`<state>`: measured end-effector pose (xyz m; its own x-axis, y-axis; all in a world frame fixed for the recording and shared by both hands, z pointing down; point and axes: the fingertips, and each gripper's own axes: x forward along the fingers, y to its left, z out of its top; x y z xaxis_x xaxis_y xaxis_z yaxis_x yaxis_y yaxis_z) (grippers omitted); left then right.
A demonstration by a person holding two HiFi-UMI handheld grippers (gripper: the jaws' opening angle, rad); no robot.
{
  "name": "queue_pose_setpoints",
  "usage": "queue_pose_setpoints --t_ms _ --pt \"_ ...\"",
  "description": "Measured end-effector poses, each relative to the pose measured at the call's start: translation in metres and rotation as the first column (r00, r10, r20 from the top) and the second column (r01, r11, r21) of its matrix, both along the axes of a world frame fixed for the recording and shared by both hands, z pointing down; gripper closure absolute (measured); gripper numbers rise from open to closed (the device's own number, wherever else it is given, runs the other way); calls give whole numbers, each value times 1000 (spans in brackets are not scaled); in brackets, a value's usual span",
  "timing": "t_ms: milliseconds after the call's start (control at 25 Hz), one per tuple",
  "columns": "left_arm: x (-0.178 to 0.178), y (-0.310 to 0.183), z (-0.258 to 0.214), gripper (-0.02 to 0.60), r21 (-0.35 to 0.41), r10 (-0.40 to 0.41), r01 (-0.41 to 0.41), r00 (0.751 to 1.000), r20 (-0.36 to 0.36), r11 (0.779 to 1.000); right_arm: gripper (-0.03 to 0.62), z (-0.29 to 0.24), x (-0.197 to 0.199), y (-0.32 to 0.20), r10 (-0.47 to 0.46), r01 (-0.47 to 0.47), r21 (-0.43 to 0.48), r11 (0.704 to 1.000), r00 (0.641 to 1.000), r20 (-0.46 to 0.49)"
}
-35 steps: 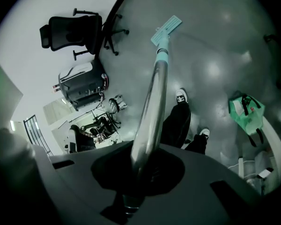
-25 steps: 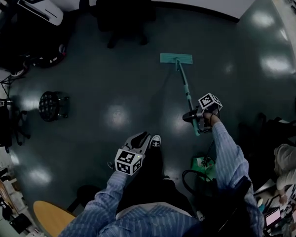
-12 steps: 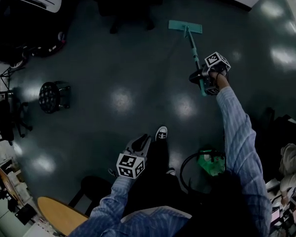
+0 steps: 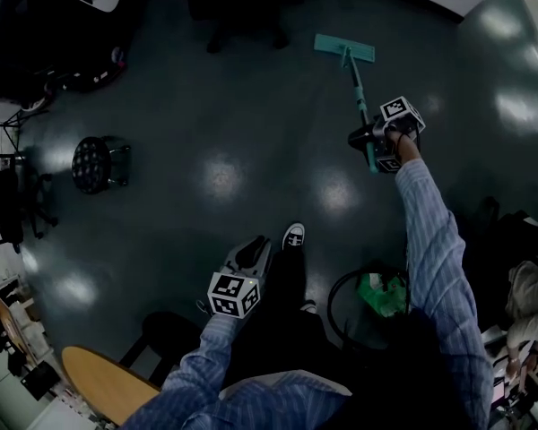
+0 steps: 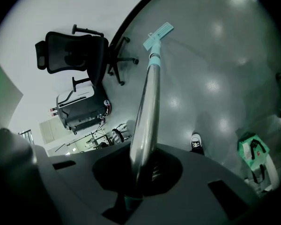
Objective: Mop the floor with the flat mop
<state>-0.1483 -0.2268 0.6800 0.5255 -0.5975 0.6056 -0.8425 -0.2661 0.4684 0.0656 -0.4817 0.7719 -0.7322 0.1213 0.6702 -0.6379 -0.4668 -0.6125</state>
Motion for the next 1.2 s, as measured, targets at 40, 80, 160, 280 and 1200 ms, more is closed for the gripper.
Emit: queue_pose_setpoints --t_ms 40,80,160,280,1200 --pt "0 4 -1 520 3 -2 2 1000 0 1000 563 -2 -2 11 5 -5 -1 1000 1000 10" --pt "0 7 -3 520 6 -2 2 1000 -1 1000 563 -4 -3 24 6 -6 -2 1000 1000 18" --pt "4 13 -9 520 19 4 -4 1000 -8 1000 563 -8 -3 51 1 -1 -5 1000 1000 26" --pt "19 23 -21 520 54 28 -28 1000 -13 998 563 -16 4 98 -14 14 -13 1000 1000 28" --pt "76 241 -95 520 223 93 -91 996 2 970 563 -42 35 546 -34 43 -79 996 993 110"
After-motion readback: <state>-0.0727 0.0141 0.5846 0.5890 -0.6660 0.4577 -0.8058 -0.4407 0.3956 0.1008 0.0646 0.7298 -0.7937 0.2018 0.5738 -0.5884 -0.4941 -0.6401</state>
